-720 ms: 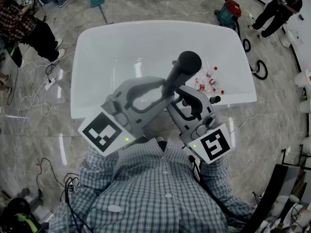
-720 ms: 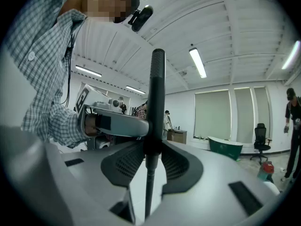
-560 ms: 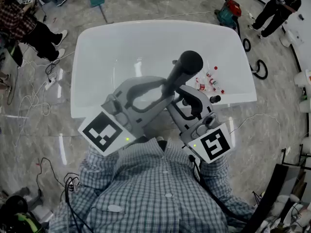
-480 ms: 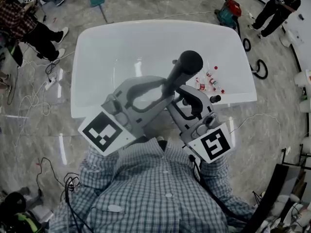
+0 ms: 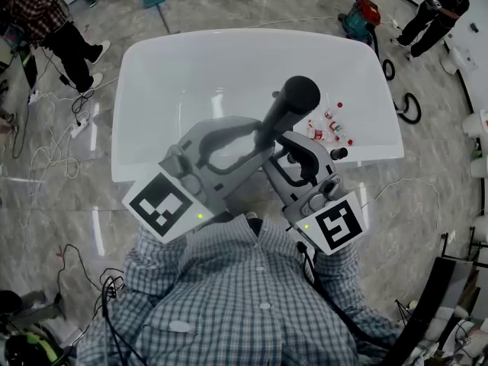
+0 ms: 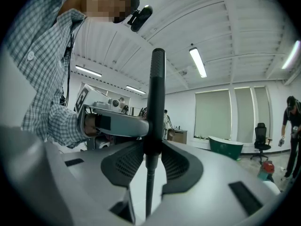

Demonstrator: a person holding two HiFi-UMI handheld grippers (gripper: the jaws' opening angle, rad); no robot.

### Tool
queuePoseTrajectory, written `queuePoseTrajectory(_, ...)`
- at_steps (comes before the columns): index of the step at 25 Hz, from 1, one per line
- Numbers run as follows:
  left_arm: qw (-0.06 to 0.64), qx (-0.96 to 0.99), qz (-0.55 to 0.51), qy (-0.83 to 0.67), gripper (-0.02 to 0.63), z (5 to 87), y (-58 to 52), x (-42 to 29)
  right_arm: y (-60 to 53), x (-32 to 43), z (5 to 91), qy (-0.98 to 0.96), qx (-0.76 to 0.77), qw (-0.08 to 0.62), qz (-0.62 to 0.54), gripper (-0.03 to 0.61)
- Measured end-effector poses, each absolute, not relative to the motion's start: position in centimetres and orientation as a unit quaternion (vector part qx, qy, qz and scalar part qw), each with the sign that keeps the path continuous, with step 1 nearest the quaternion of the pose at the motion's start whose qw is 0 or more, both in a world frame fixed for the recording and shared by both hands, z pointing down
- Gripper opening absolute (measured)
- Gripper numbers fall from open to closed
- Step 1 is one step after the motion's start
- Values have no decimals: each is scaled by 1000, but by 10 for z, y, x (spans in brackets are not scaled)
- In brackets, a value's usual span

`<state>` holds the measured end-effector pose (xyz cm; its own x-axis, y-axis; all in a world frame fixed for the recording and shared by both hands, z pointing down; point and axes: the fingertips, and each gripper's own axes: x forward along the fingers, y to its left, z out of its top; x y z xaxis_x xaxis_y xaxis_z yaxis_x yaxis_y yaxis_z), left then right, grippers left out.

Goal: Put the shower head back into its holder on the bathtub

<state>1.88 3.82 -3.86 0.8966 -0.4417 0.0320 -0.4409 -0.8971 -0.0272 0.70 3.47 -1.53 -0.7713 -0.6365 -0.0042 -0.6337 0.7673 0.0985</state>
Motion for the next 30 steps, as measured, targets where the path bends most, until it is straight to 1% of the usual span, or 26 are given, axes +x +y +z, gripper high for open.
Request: queuePoseTrajectory(30, -4, -973, -34, 227, 124, -31, 36, 21, 33, 9, -7, -937, 347, 30, -31, 117)
